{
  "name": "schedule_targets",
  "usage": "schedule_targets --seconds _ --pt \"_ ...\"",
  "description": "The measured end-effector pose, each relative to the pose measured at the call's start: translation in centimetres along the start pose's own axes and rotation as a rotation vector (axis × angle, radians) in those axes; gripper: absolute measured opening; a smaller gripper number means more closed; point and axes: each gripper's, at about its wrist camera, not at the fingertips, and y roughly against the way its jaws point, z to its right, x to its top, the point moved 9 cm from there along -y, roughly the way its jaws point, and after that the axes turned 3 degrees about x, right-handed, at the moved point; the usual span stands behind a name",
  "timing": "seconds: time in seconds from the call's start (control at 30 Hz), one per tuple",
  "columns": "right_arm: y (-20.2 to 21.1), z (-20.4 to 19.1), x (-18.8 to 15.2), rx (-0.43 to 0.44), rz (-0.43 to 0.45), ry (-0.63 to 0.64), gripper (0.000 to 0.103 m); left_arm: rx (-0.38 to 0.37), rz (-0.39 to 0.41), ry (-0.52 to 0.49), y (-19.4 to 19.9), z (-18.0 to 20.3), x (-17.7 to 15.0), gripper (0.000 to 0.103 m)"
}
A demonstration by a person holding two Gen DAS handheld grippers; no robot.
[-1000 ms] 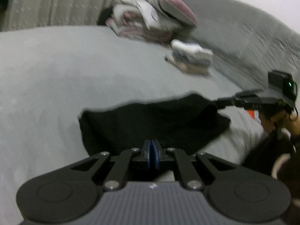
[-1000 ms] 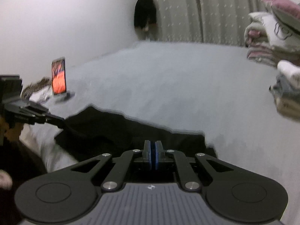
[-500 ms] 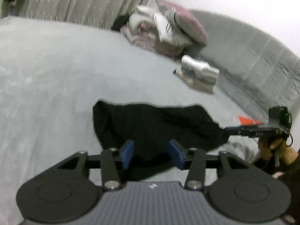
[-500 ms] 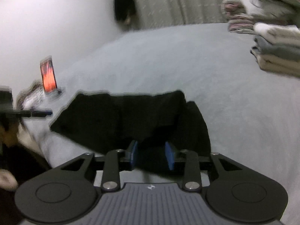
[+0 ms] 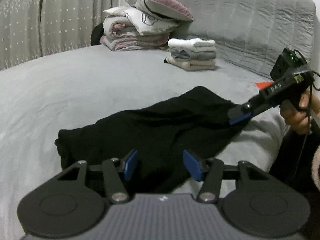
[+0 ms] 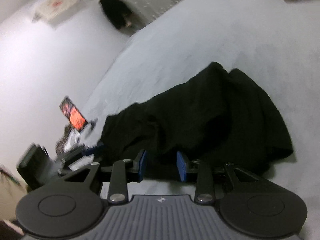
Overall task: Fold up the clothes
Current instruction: 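Lift the garment edge with both tools and fold it over the rest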
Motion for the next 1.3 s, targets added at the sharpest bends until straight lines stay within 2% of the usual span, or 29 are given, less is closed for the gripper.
schedule_targets --seconds 0.13,0.2,0.27,0.3,0.37,0.43,0.63,0.8,0.97,1.1,1.17,1.27,1.3 --pt "-0.8 0.7 0.7 0.016 0.009 -0.087 0.033 -0.015 -0.01 -0.031 -0.7 0.6 0.2 0.048" --pt "-1.1 0.6 0.7 0.014 0.004 -0.081 0.032 -0.001 -0.032 -0.052 -1.1 0.7 -0.3 0.04" --pt "-1.4 0.4 0.7 0.012 -0.004 -0.067 0.02 0.021 -0.059 -0.064 -1.5 0.7 -0.9 0.025" --pt "-1.5 0.3 0.7 0.013 -0.007 -0.058 0.012 0.03 -0.065 -0.064 -1.6 0.6 -0.9 0.022" --pt "-1.5 0.2 0.6 0.011 -0.003 -0.046 0.01 0.037 -0.06 -0.053 -1.4 0.3 -0.9 0.01" --pt "-1.2 0.1 0.6 0.017 0.005 -0.039 0.009 0.041 -0.052 -0.04 -1.2 0.0 -0.9 0.007" --pt "0.6 -0.3 1.2 0.085 0.052 -0.042 0.008 0.001 0.013 0.041 0.8 -1.2 -0.1 0.006" --pt "2.1 -0.2 1.5 0.134 0.067 -0.057 0.008 -0.113 0.049 0.116 2.6 -1.7 0.2 0.006" --pt "2.1 0.7 0.4 0.086 -0.01 -0.018 0.008 -0.151 -0.031 0.075 2.5 -1.2 -1.4 0.006" --pt "1.6 0.8 -0.6 0.03 -0.075 0.038 0.008 -0.122 -0.122 0.017 1.4 -0.9 -3.2 0.006" --pt "1.5 0.7 -0.9 0.008 -0.097 0.067 0.008 -0.119 -0.14 0.008 1.1 -0.8 -3.5 0.007" --pt "1.3 0.5 -1.3 -0.025 -0.13 0.111 0.013 -0.136 -0.147 0.028 1.2 -0.8 -3.3 0.012" --pt "1.3 0.4 -1.4 -0.036 -0.141 0.126 0.019 -0.149 -0.146 0.039 1.3 -0.8 -3.1 0.014"
